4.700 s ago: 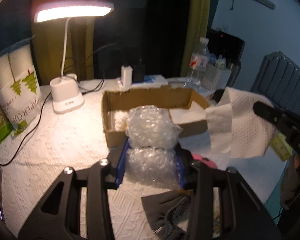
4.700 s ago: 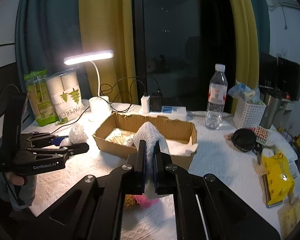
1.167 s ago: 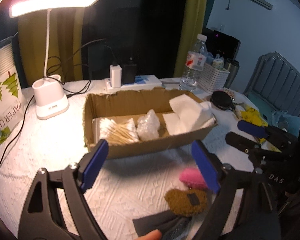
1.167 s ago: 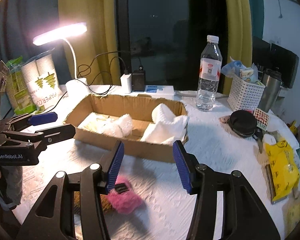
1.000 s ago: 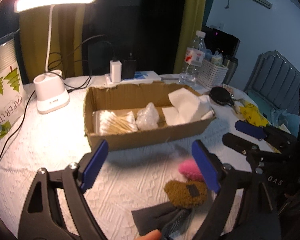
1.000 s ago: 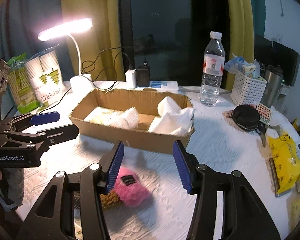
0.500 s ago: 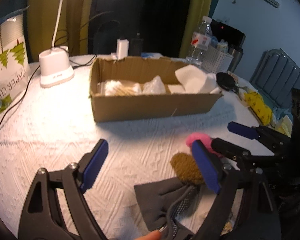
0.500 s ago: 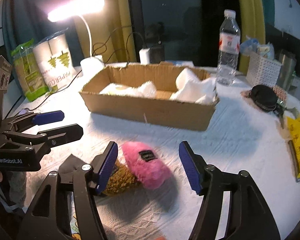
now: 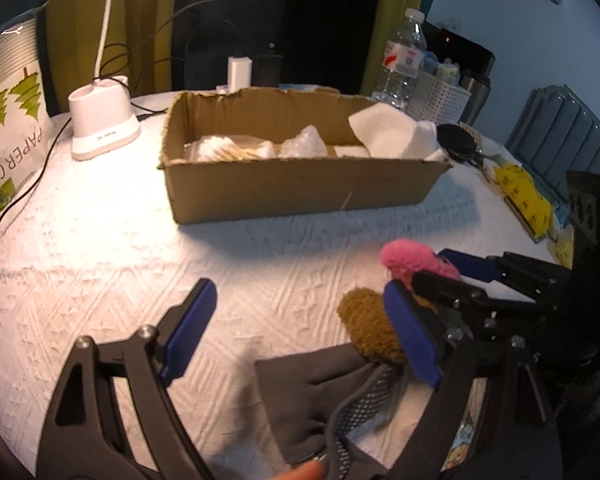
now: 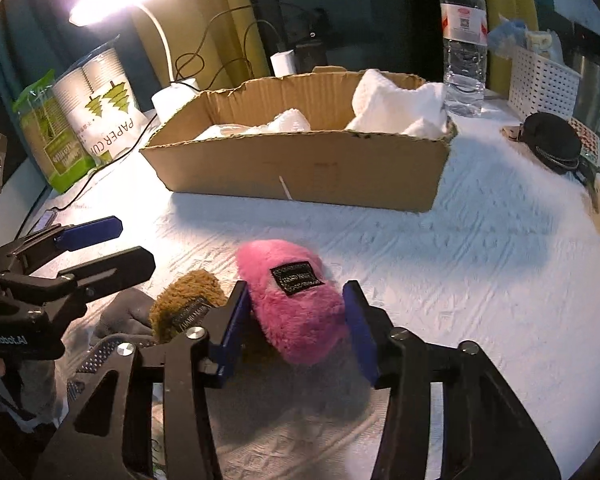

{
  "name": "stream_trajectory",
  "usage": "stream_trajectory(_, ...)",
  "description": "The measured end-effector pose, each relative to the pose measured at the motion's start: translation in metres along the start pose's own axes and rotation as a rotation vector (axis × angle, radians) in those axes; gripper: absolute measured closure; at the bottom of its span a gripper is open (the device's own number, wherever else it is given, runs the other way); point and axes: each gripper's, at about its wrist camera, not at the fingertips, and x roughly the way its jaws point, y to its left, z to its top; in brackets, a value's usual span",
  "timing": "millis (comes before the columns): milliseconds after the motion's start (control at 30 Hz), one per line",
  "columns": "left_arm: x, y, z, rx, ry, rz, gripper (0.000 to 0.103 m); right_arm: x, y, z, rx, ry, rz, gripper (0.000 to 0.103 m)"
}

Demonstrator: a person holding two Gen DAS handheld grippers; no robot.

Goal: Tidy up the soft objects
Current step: 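Grasp the pink plush with the right tool while the left tool grasps the brown fuzzy plush, then carry the brown plush with the left tool over the box while the right tool carries the pink plush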

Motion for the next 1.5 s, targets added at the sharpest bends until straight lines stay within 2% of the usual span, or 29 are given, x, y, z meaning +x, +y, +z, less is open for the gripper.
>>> stream_trajectory(200,0.011,-0.021,-0.001,0.034,0.041,-0.026,0.016,-0.016,-0.016,-0.001,0.023,-0.043,-0.016,0.059)
stream_trajectory(400,0.027,-0.051,-0.007,0.124,0.111,-0.036,0.016,-0.031,-0.033,-0.004,0.058,-0.073,-0.026,0.059)
stream_trajectory(600,0.045,-0.07,-0.014,0.187,0.192,-0.014,0.016,-0.039,-0.046,-0.009,0.088,-0.089,-0.038,0.058)
stream_trajectory(733,0.046,-0.071,-0.014,0.193,0.193,-0.011,0.018,-0.043,-0.051,-0.012,0.098,-0.096,-0.043,0.058)
stream_trajectory(800,0.045,-0.07,-0.014,0.199,0.182,0.01,0.035,-0.045,-0.052,-0.011,0.097,-0.1,-0.046,0.058)
stream_trajectory(900,0.044,-0.069,-0.013,0.197,0.181,0.0,0.042,-0.049,-0.051,-0.01,0.094,-0.108,-0.05,0.058)
stream_trajectory(1500,0.006,-0.039,0.004,0.125,0.068,-0.033,0.043,-0.057,-0.023,0.009,0.02,-0.122,-0.069,0.058)
